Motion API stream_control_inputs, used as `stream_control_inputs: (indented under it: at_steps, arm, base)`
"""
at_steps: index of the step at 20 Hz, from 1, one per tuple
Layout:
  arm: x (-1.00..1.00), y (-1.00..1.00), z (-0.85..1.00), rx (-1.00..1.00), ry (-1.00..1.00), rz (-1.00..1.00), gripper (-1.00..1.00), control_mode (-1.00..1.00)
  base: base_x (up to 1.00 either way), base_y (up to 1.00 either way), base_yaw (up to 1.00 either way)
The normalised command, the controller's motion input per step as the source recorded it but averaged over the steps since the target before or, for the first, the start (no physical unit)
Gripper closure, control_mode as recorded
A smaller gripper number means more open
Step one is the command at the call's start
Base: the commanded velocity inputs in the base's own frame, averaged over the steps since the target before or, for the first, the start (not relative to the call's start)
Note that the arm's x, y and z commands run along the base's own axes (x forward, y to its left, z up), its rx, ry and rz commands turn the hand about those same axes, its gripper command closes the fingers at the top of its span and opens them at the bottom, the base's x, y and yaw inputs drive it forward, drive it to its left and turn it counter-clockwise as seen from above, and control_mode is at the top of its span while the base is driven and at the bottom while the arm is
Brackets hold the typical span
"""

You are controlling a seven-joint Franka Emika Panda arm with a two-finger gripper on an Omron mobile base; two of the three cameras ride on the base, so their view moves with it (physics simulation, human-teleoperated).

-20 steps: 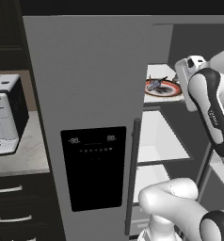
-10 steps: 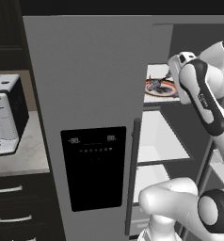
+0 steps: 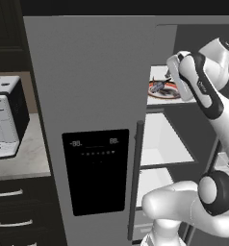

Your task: Retrieve the fish from the fridge and place it on the saucepan with marinade on the stove.

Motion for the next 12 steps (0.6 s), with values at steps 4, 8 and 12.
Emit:
stream_control_inputs:
  at_steps: [4, 8, 12]
  arm:
    - [0.37, 0.00, -0.14, -0.06, 0.06, 0.04, -1.00, -1.00]
    - [0.23, 0.00, -0.10, -0.06, 0.04, 0.03, -1.00, -1.00]
    - [0.20, 0.00, -0.05, -0.05, 0.01, 0.03, -1.00, -1.00]
  base:
    - [0.00, 0.00, 0.00]
    - [0.00, 0.00, 0.00]
    - [0.00, 0.00, 0.00]
